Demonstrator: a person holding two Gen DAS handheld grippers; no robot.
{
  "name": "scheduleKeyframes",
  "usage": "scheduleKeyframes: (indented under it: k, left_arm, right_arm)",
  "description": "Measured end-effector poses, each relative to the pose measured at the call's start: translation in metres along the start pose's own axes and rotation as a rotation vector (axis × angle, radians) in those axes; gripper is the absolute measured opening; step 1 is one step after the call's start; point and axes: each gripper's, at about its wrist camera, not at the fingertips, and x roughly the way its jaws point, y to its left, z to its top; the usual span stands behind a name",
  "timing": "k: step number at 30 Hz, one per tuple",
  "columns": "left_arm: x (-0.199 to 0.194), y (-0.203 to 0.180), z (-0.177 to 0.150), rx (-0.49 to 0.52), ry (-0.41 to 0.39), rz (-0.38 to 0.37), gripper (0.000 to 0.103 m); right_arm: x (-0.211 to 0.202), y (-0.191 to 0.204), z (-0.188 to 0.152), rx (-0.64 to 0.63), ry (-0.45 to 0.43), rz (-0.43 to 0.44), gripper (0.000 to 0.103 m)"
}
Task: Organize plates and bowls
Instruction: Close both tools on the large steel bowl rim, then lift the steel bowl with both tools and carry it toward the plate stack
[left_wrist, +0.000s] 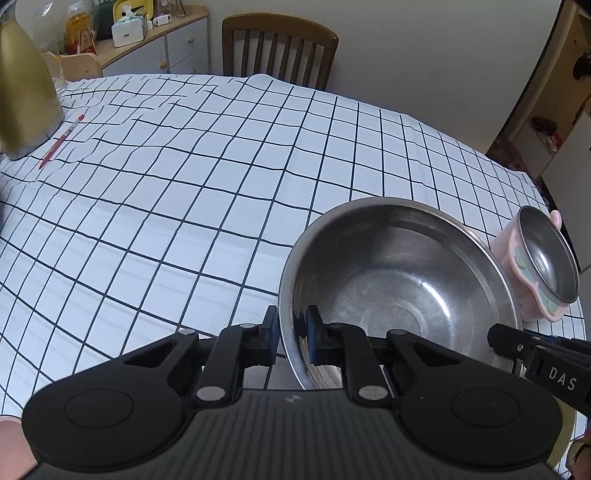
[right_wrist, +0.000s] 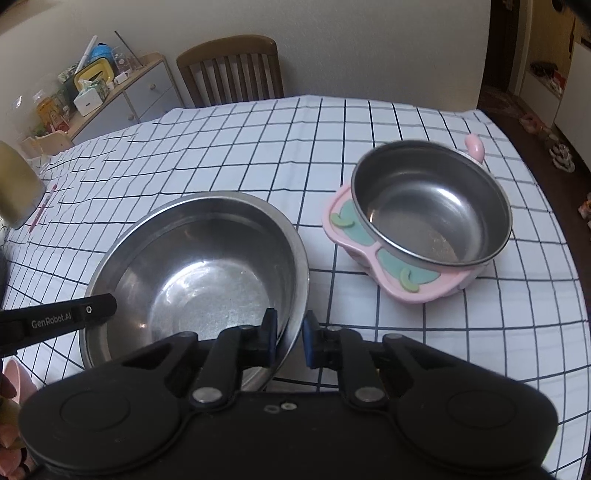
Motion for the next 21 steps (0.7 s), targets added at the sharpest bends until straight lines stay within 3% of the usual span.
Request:
scheduleKeyframes:
  k: [12, 21]
  left_arm:
    - [-0.052, 0.010, -0.014, 0.039, -0.031, -0.025, 0.014]
    - [-0.097, 0.018, -0.040, 0.083, -0.056, -0.063, 0.014]
  right_arm:
    - [-0.042, 0.013, -0.010, -0.002, -0.037, 0.007, 0.014]
    - [-0.087, 0.026, -0.038, 0.021, -0.066, -0.012, 0.014]
